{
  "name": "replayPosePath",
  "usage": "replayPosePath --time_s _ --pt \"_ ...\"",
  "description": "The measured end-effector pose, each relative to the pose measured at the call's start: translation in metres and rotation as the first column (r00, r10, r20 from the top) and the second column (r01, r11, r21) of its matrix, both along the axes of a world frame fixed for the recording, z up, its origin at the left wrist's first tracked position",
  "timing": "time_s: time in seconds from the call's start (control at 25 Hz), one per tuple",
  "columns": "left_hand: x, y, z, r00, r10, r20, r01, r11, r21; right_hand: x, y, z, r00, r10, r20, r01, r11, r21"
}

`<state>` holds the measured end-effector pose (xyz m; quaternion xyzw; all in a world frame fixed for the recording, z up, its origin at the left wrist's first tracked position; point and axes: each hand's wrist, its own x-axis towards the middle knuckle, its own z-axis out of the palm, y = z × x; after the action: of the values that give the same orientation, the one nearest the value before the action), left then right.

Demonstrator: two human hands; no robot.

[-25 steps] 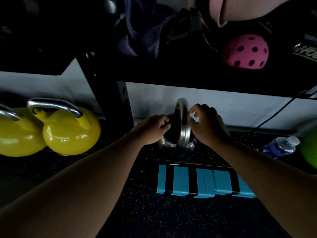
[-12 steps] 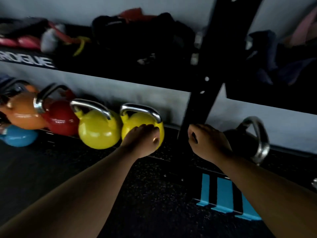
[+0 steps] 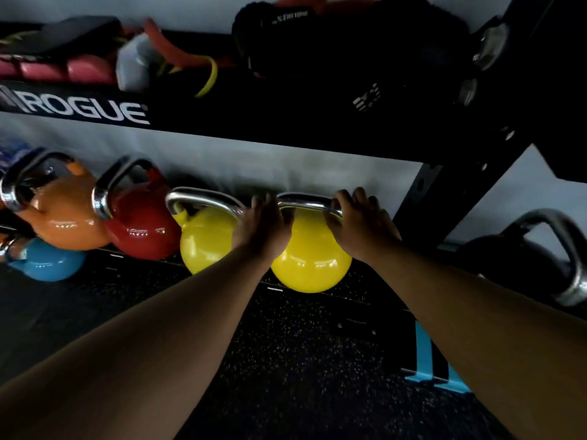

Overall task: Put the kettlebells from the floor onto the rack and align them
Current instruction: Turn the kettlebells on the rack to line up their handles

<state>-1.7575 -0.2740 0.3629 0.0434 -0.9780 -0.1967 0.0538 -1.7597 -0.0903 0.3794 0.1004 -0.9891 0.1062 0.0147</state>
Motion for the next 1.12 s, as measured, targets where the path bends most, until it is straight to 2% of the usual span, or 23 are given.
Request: replayPosePath --time_s 0.12,0.28,0.36,0.44,0.52,0.6,0.72,0.76,0.8,0.88,1.0,1.12 --pt "-0.013 0.010 -0.013 0.987 0.079 0.139 -0.107 0.973 0.207 -0.018 -0.013 -0.016 0.996 -0.051 0.078 0.054 0.998 -0.036" --pt "-0.021 0.027 -0.029 0.970 0.140 0.198 -0.209 0.898 0.387 -0.031 -0.012 -0.026 0.995 0.008 0.095 -0.002 0.998 -0.068" --pt "-0.028 0.031 -0.036 0.972 0.122 0.201 -0.208 0.844 0.494 -0.033 -0.012 -0.025 0.996 -0.005 0.088 0.019 0.987 -0.160" --pt "-0.044 0.023 -0.038 0.984 0.043 0.172 -0.134 0.814 0.566 -0.028 -0.020 -0.025 0.991 -0.107 0.081 0.127 0.947 -0.295" --pt "-0.062 0.013 -0.042 0.984 -0.077 0.163 -0.044 0.773 0.633 -0.017 -0.026 -0.031 0.967 -0.238 0.094 0.256 0.876 -0.409" --pt "-0.069 0.014 -0.047 0.972 -0.163 0.168 -0.010 0.687 0.726 -0.009 -0.020 -0.034 0.927 -0.318 0.200 0.375 0.759 -0.533" --pt "-0.065 0.030 -0.052 0.960 -0.216 0.177 -0.028 0.556 0.831 -0.010 -0.012 -0.030 0.831 -0.313 0.459 0.555 0.435 -0.709" --pt "-0.066 0.032 -0.052 0.962 -0.212 0.174 -0.033 0.541 0.841 -0.009 -0.017 -0.028 0.813 -0.303 0.497 0.579 0.336 -0.743" --pt "-0.069 0.031 -0.051 0.963 -0.217 0.163 -0.022 0.536 0.844 -0.008 -0.027 -0.027 0.807 -0.308 0.504 0.583 0.282 -0.762" --pt "-0.078 0.026 -0.051 0.963 -0.246 0.111 0.041 0.539 0.841 0.001 -0.048 -0.029 0.826 -0.313 0.469 0.547 0.243 -0.801" --pt "-0.082 0.024 -0.059 0.951 -0.295 0.088 0.085 0.527 0.846 0.011 -0.058 -0.032 0.849 -0.270 0.454 0.500 0.134 -0.855" --pt "-0.074 0.030 -0.061 0.961 -0.268 0.076 0.065 0.482 0.874 0.005 -0.052 -0.030 0.882 -0.228 0.412 0.444 0.108 -0.890"
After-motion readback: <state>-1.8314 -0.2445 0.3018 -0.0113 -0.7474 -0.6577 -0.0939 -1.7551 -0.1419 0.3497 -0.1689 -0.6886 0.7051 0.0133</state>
